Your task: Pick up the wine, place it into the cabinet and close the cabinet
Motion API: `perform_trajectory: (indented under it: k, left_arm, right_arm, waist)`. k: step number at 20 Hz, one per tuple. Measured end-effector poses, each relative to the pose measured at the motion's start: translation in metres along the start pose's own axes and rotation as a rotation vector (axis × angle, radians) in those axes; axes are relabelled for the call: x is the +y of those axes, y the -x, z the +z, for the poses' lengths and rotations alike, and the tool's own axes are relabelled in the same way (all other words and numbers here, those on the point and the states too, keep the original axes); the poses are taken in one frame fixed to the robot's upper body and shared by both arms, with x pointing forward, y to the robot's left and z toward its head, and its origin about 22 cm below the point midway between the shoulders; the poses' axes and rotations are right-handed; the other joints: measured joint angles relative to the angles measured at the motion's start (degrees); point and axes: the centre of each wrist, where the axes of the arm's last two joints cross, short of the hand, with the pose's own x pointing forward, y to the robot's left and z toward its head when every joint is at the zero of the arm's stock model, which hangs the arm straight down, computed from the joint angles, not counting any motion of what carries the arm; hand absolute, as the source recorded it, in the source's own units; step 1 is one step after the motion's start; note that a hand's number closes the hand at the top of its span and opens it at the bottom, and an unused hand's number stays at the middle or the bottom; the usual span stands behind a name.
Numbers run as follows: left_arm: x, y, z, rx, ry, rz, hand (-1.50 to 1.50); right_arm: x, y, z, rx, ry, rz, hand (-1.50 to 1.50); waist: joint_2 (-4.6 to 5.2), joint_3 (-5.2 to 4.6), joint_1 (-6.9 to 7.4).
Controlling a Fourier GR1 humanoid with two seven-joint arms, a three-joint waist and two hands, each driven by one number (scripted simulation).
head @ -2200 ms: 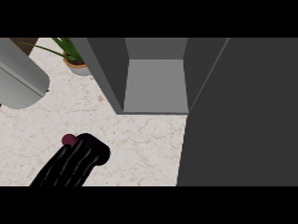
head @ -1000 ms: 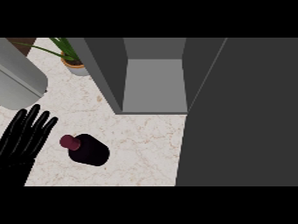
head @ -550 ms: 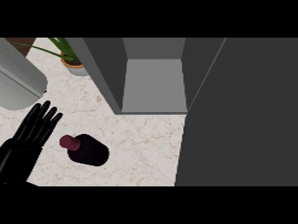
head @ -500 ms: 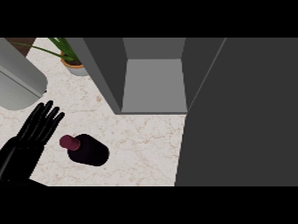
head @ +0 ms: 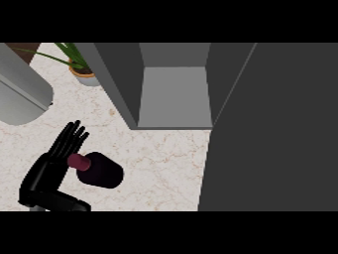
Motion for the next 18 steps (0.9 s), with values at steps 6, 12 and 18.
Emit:
perform_trajectory:
  k: [6,12,18]
  left_arm:
    - [0.013,0.034,0.002,0.026,0.013,0.015,-1.50]
    - [0.014,0.063,0.000,0.053,0.021,0.034,-1.50]
    - [0.015,0.092,0.007,0.092,0.022,0.051,-1.50]
  right_arm:
    - [-0.001,-0.001,-0.001,-0.002,-0.003,0.004,-1.50]
    - [0.005,0.000,0.000,-0.002,-0.015,-0.015,-1.50]
    - [0.004,0.002,-0.001,-0.013,-0.003,-0.001,-1.50]
  waist:
    - [0.00,-0.01,-0.02]
    - [-0.01,-0.01,-0.03]
    - [0.03,-0.01,-0.05]
